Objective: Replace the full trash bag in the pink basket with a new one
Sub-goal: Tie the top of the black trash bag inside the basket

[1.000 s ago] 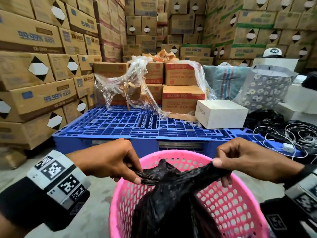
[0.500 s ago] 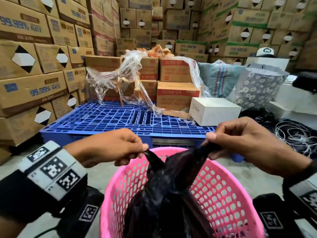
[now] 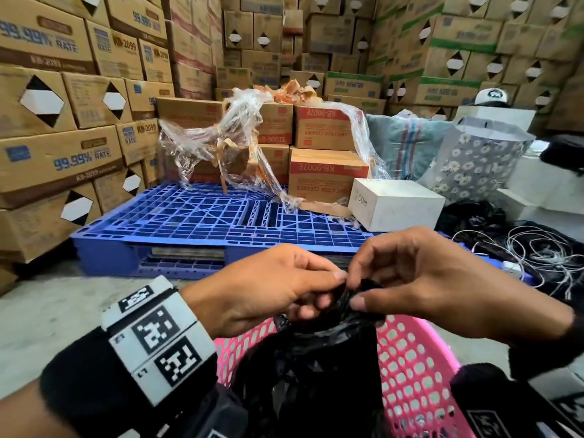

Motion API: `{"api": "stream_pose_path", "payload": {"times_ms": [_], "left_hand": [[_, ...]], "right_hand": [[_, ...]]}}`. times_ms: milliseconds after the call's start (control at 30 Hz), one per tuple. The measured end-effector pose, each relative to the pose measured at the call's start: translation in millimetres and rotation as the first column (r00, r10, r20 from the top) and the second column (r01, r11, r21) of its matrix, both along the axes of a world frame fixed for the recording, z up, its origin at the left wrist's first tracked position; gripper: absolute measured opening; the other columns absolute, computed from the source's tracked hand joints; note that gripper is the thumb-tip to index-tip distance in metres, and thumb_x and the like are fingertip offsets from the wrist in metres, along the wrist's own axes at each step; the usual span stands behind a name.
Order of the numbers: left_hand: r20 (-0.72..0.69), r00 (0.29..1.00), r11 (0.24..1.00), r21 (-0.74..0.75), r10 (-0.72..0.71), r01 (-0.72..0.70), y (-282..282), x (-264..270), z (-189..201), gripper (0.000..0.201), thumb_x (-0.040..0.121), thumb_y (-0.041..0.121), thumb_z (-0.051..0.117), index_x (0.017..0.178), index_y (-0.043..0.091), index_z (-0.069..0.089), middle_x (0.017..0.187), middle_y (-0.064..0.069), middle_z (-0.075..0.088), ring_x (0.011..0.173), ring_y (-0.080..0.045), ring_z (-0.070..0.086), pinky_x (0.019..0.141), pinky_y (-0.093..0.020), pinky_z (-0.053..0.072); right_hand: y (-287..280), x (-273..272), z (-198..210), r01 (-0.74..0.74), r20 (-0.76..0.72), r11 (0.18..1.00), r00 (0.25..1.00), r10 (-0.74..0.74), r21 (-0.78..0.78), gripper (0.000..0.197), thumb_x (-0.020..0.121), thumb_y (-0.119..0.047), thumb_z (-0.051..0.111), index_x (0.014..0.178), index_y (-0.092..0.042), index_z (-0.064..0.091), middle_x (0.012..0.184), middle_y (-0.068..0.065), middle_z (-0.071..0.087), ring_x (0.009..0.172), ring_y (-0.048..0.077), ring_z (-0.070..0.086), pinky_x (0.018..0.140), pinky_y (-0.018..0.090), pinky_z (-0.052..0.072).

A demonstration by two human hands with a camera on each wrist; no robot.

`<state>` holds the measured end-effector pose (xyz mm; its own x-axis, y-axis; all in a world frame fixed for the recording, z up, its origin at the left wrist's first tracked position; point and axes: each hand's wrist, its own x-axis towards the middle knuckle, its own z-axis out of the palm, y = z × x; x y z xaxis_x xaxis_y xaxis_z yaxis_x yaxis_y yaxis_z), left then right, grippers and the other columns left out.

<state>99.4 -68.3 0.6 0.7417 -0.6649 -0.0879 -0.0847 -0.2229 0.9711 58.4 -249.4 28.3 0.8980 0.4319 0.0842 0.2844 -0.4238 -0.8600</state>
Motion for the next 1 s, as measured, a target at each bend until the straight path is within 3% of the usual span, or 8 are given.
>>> {"api": "stream_pose_path", "payload": {"times_ms": [167, 333, 467, 633, 733, 800, 900, 1000], "left_hand": [[0.028, 1.000, 1.000, 0.023, -0.010, 0.009, -1.2, -5.0, -2.3, 0.033, 0.094, 0.020, 0.051, 0.062, 0.019, 0.059, 0.054, 0.006, 0.046, 0.047, -0.008, 0.034, 0.051, -0.026, 0.020], [0.134, 0.990, 0.999, 0.019, -0.031, 0.029, -0.5, -7.9, -4.6, 0.051, 0.087, 0.043, 0.056, 0.071, -0.005, 0.056, 0.062, -0.008, 0.048, 0.053, -0.013, 0.039, 0.053, -0.027, 0.026], [0.305, 0.952, 0.997, 0.072, -0.030, 0.009, -1.0, -10.8, -2.7, 0.031, 0.083, 0.022, 0.067, 0.053, 0.014, 0.063, 0.051, 0.009, 0.048, 0.049, -0.004, 0.040, 0.054, -0.021, 0.033], [0.416, 0.909, 0.995, 0.085, 0.016, -0.056, 11.4, -1.4, 1.1, 0.035, 0.088, 0.022, 0.062, 0.063, -0.002, 0.060, 0.052, 0.001, 0.044, 0.047, -0.006, 0.038, 0.048, -0.017, 0.030], [0.413, 0.910, 0.994, 0.085, 0.029, -0.070, 20.1, 2.8, 1.4, 0.040, 0.088, 0.027, 0.060, 0.069, -0.009, 0.060, 0.056, -0.008, 0.042, 0.050, -0.013, 0.036, 0.049, -0.022, 0.026], [0.394, 0.919, 0.993, 0.099, 0.018, -0.062, 23.5, 4.3, 1.7, 0.044, 0.087, 0.030, 0.060, 0.072, -0.011, 0.059, 0.059, -0.014, 0.042, 0.054, -0.018, 0.036, 0.052, -0.027, 0.027], [0.296, 0.955, 0.986, 0.157, 0.015, -0.064, 25.3, 5.6, 0.1, 0.044, 0.087, 0.032, 0.060, 0.073, -0.010, 0.062, 0.062, -0.017, 0.049, 0.055, -0.018, 0.039, 0.050, -0.023, 0.031], [0.175, 0.984, 0.974, 0.213, 0.041, -0.078, 26.8, 9.0, -2.7, 0.036, 0.084, 0.034, 0.067, 0.065, 0.003, 0.061, 0.058, -0.011, 0.045, 0.051, -0.015, 0.033, 0.052, -0.024, 0.027]], "right_hand": [[-6.9, 6.3, -2.2, 0.152, 0.227, 0.988, 0.962, -0.153, 0.023, 0.011, 0.072, -0.001, 0.075, 0.072, -0.009, 0.068, 0.058, 0.011, 0.068, 0.052, 0.017, 0.063, 0.054, 0.026, 0.051], [-8.6, 14.9, -9.3, 0.183, 0.219, 0.983, 0.958, -0.184, 0.028, 0.006, 0.071, -0.003, 0.076, 0.072, -0.005, 0.070, 0.068, 0.020, 0.070, 0.058, 0.017, 0.063, 0.060, 0.031, 0.049], [-6.2, 20.0, -14.9, 0.183, 0.214, 0.976, 0.955, -0.205, 0.118, 0.010, 0.070, -0.008, 0.078, 0.077, -0.009, 0.071, 0.069, 0.007, 0.070, 0.061, 0.014, 0.064, 0.060, 0.022, 0.052], [-6.9, 27.9, -28.0, 0.183, 0.000, 0.971, 0.983, -0.185, 0.154, 0.031, 0.082, -0.041, 0.057, 0.104, -0.022, 0.069, 0.096, -0.005, 0.074, 0.091, 0.008, 0.068, 0.094, 0.033, 0.051], [-1.9, 23.5, -32.1, 0.076, -0.099, 0.997, 0.992, -0.074, 0.018, 0.031, 0.095, -0.033, 0.043, 0.099, -0.022, 0.071, 0.107, -0.013, 0.072, 0.105, -0.001, 0.062, 0.103, 0.027, 0.041], [4.6, 17.3, -29.2, -0.028, -0.043, 0.989, 0.999, 0.022, -0.147, 0.014, 0.091, -0.022, 0.055, 0.091, -0.020, 0.068, 0.095, -0.013, 0.071, 0.092, -0.003, 0.062, 0.091, 0.020, 0.046], [11.7, 14.1, -32.6, -0.009, 0.196, 0.932, 0.977, 0.086, -0.364, 0.012, 0.083, -0.024, 0.067, 0.076, -0.016, 0.060, 0.081, -0.004, 0.067, 0.080, 0.014, 0.062, 0.079, 0.041, 0.050], [10.3, 15.2, -36.8, 0.157, 0.408, 0.921, 0.913, 0.003, -0.357, 0.010, 0.080, -0.028, 0.069, 0.076, -0.025, 0.060, 0.127, -0.015, 0.055, 0.113, 0.003, 0.053, 0.096, 0.035, 0.044]]}}
